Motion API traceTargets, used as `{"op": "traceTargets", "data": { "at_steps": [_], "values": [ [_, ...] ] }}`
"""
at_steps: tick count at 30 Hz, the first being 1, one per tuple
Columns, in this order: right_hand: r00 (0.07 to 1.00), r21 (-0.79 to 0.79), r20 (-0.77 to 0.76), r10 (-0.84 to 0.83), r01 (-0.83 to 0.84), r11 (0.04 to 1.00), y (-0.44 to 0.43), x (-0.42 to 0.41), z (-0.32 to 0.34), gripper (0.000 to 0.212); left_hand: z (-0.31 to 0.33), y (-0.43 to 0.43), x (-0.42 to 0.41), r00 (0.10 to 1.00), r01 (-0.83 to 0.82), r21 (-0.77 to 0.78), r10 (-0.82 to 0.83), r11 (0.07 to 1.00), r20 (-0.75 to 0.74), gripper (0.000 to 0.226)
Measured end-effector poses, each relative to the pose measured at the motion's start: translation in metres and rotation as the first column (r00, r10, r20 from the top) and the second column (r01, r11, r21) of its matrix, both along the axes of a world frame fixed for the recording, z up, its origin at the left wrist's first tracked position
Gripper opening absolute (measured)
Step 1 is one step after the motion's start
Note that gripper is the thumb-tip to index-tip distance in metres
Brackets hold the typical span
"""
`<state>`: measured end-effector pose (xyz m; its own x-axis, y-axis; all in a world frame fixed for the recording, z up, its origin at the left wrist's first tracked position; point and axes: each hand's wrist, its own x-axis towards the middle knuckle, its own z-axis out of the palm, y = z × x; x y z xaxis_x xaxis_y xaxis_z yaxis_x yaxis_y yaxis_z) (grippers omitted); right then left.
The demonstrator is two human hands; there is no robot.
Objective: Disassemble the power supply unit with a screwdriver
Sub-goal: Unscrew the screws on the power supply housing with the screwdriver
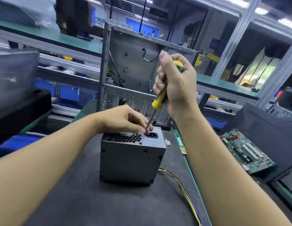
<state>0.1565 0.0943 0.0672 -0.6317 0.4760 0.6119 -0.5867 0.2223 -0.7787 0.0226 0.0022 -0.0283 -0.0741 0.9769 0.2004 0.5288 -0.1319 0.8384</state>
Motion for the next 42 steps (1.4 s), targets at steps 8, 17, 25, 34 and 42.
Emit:
{"op": "traceTargets", "data": {
  "at_steps": [8,17,25,34,42],
  "values": [
    [1.0,0.021,0.013,0.006,-0.007,1.0,0.0022,-0.0064,-0.0036,0.029,-0.0002,-0.0007,0.0024,0.999,-0.032,0.038,0.033,0.999,-0.025,0.016],
    [0.996,-0.011,0.078,-0.053,0.054,0.998,0.0007,-0.0058,0.0,0.027,0.0026,0.0006,0.0068,0.996,-0.084,0.036,0.085,0.996,-0.032,0.016],
    [0.999,0.017,0.001,-0.046,0.046,0.999,-0.0036,-0.0049,-0.0047,0.028,0.002,-0.0015,0.005,0.998,-0.053,0.024,0.053,0.998,-0.035,0.017],
    [0.997,0.007,-0.001,-0.083,0.083,0.997,-0.0001,-0.0089,-0.0027,0.027,0.0034,-0.0012,0.005,0.995,-0.077,0.009,0.077,0.997,-0.059,0.012],
    [0.992,-0.029,0.02,-0.126,0.126,0.992,0.0022,-0.0097,-0.0027,0.027,0.0037,0.0001,0.0066,0.995,-0.075,0.008,0.076,0.997,-0.062,0.016]
  ]
}}
